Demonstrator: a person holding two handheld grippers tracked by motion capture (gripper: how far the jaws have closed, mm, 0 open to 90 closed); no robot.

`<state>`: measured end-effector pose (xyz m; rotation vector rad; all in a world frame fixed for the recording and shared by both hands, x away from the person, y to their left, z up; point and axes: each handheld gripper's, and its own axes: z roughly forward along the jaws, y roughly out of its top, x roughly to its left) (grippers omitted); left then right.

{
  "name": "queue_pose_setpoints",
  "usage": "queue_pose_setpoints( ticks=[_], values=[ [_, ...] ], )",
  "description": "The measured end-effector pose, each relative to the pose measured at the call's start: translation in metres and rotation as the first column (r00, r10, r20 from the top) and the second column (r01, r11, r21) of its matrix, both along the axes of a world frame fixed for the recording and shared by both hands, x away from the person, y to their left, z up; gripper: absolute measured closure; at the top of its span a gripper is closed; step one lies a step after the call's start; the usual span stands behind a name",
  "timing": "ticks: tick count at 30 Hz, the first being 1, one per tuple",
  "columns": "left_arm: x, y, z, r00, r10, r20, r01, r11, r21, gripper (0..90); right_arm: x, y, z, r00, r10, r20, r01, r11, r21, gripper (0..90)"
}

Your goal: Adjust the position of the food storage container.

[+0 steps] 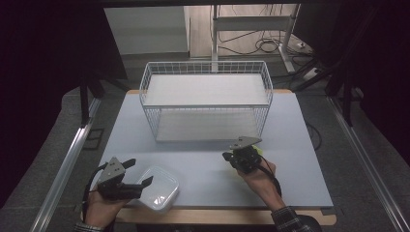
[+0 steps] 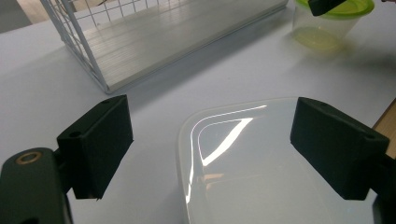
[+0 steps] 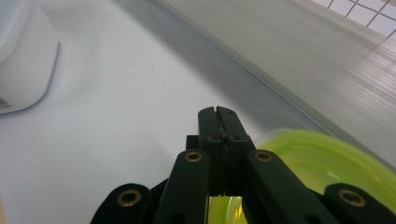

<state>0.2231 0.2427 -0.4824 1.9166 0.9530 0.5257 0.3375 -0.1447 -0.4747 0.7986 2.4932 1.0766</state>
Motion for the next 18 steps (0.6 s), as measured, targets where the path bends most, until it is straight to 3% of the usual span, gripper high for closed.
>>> queue_pose_setpoints(
  ticks=[5,8,18],
  values=[
    [-0.001,-0.001,0.0,1.0,-0.006,0.002,0.006,1.0,0.007,12.6,0.007,0.007,-0.005,1.0,-0.006,-0.008,0.006,0.999,-0.042,89.5],
    [-0.001,0.0,0.0,1.0,-0.004,0.005,0.004,1.0,0.007,12.6,0.007,0.004,-0.005,0.9998,-0.014,-0.013,0.013,0.999,-0.045,89.5],
    [-0.004,0.004,-0.001,1.0,0.001,-0.004,-0.001,1.0,0.007,12.9,0.004,-0.027,0.0,0.9982,-0.055,-0.023,0.054,0.997,-0.052,89.5]
  ],
)
